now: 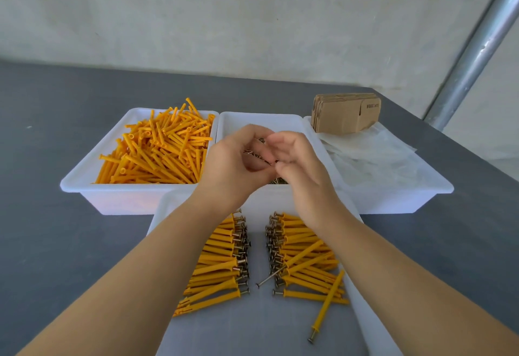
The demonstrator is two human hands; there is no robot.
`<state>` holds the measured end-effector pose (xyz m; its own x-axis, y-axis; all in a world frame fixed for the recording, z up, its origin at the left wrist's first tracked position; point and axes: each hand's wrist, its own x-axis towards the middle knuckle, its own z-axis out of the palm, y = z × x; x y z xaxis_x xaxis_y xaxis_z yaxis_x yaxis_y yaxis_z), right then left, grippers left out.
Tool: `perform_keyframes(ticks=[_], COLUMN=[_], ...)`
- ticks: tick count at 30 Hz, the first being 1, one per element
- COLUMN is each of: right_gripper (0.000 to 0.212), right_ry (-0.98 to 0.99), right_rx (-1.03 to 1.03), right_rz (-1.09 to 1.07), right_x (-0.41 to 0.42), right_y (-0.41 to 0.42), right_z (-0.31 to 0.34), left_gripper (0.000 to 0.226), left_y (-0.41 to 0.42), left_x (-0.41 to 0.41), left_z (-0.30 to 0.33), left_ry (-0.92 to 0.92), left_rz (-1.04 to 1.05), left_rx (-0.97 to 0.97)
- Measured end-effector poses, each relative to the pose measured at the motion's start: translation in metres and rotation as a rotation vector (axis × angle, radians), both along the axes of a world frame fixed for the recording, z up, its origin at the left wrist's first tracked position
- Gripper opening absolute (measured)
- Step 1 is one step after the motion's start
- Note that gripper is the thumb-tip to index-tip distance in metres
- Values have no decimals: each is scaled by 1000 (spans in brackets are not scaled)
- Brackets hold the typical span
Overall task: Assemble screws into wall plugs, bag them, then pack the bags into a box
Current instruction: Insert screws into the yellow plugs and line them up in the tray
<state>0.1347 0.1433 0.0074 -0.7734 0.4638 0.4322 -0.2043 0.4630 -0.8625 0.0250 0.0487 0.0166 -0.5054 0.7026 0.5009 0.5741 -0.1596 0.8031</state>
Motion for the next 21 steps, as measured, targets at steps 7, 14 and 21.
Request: perform_keyframes(ticks=[7,14,21], right_gripper=[26,19,16], right_ry=[52,-51,-259], right_rx=[361,358,349], right_rz=[-246,-112,-24], right_x=[2,5,-3], right_y=[12,20,5], right_z=[-6,-5,-20], left_gripper=[32,19,5], left_y=[-7,-16,-16], left_x=[-15,-33,-55], left_z=[0,-3,-10], left_ry=[-292,-429,-157], left_rz=[-92,-175,417], left_rx=[31,-172,-40])
